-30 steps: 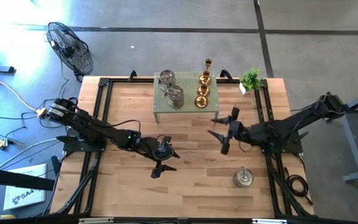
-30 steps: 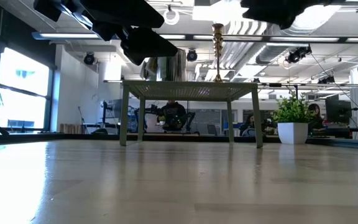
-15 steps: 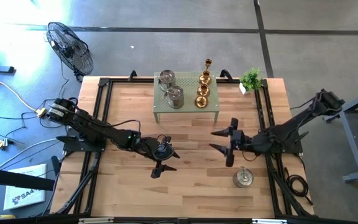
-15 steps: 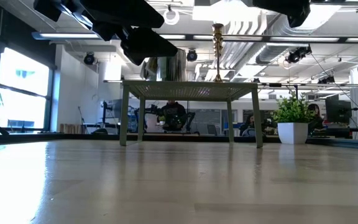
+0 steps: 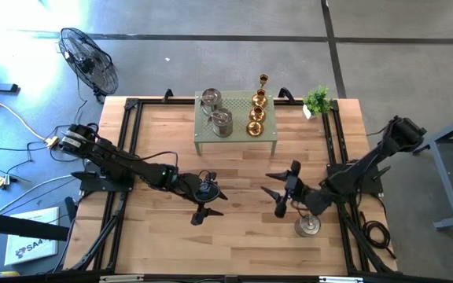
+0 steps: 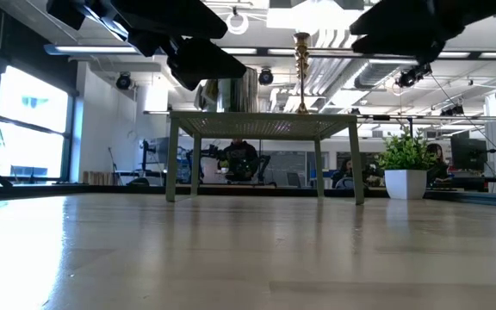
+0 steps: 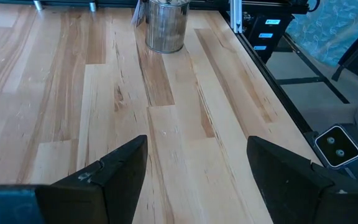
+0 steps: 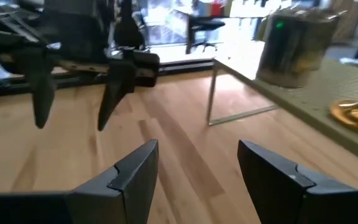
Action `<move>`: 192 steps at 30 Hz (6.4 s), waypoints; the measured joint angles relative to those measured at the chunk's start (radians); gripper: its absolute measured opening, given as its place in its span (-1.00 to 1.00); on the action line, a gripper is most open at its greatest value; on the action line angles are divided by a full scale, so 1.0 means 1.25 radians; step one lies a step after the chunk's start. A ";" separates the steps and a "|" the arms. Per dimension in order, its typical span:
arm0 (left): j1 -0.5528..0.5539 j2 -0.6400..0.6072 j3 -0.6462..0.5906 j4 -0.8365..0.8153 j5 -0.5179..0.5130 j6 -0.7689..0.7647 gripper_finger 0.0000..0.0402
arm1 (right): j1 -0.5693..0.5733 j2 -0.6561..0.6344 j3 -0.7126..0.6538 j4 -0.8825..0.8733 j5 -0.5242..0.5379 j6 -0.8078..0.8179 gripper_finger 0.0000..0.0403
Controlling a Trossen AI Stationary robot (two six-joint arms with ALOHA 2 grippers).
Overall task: Pick & Place candle stick holders
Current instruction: Put the silver scented candle on the shelf
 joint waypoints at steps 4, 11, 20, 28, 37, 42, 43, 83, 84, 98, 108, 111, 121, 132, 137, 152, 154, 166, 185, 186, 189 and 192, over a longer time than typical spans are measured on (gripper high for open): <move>0.000 0.000 0.000 0.000 0.000 0.000 0.35 | 0.048 -0.001 0.000 0.057 0.045 -0.050 0.08; 0.000 0.000 0.000 0.000 0.000 0.000 0.35 | 0.076 -0.040 0.000 0.106 0.032 -0.144 0.47; 0.000 0.000 0.000 0.000 0.000 0.000 0.35 | 0.058 -0.039 0.000 0.046 -0.010 -0.088 0.91; 0.000 0.000 0.000 0.000 0.000 0.000 0.35 | 0.092 -0.039 0.000 -0.098 0.036 0.073 0.95; 0.000 0.000 0.000 0.000 0.000 0.000 0.35 | 0.280 -0.112 0.000 -0.248 0.113 0.192 0.96; 0.000 0.000 0.000 0.000 0.000 0.000 0.35 | 0.374 -0.170 0.000 -0.287 0.033 0.240 0.96; 0.000 0.000 0.000 0.000 0.000 0.000 0.35 | 0.387 -0.176 0.000 -0.304 0.017 0.260 0.96; 0.000 0.000 0.000 0.000 0.000 0.000 0.35 | 0.305 0.156 0.465 -1.208 -0.629 0.932 0.96; 0.000 0.000 0.000 0.000 0.000 0.000 0.35 | 0.296 0.170 0.480 -1.221 -0.636 0.922 0.96; 0.000 0.000 0.000 0.000 0.000 0.000 0.35 | 0.201 0.194 0.496 -1.247 -0.677 0.827 0.96; 0.000 0.000 0.000 0.000 0.000 0.000 0.35 | 0.193 0.194 0.496 -1.244 -0.686 0.840 0.95; 0.000 0.000 0.000 0.000 0.000 0.000 0.35 | 0.194 0.194 0.496 -1.239 -0.686 0.845 0.95; 0.000 0.000 0.000 0.000 0.000 0.000 0.35 | 0.194 0.190 0.385 -1.135 -0.742 0.851 0.95; 0.000 0.000 0.000 -0.001 0.000 0.000 0.35 | 0.170 0.179 0.290 -0.992 -0.787 0.811 0.95; 0.000 0.000 0.000 -0.002 0.000 0.000 0.35 | 0.168 0.147 0.287 -0.999 -0.758 0.811 0.95; 0.000 0.000 0.000 -0.004 0.000 0.000 0.35 | 0.168 0.055 0.285 -1.068 -0.692 0.845 0.95; 0.000 0.000 0.000 -0.005 0.000 0.000 0.35 | 0.168 0.054 0.285 -1.065 -0.693 0.845 0.95; 0.000 0.000 0.000 -0.006 0.000 0.000 0.35 | 0.168 0.053 0.286 -0.971 -0.691 0.794 0.95; 0.000 0.000 0.000 -0.006 0.000 0.000 0.35 | 0.168 0.148 0.287 -0.943 -0.741 0.771 0.95; 0.000 0.000 0.000 -0.006 0.000 0.000 0.35 | 0.168 0.152 0.287 -0.943 -0.739 0.771 0.95; 0.000 0.000 0.000 -0.006 0.000 0.000 0.35 | 0.169 0.160 0.287 -0.946 -0.726 0.772 0.95; 0.000 0.000 0.000 -0.006 0.000 0.000 0.35 | 0.168 0.164 0.287 -0.954 -0.706 0.773 0.95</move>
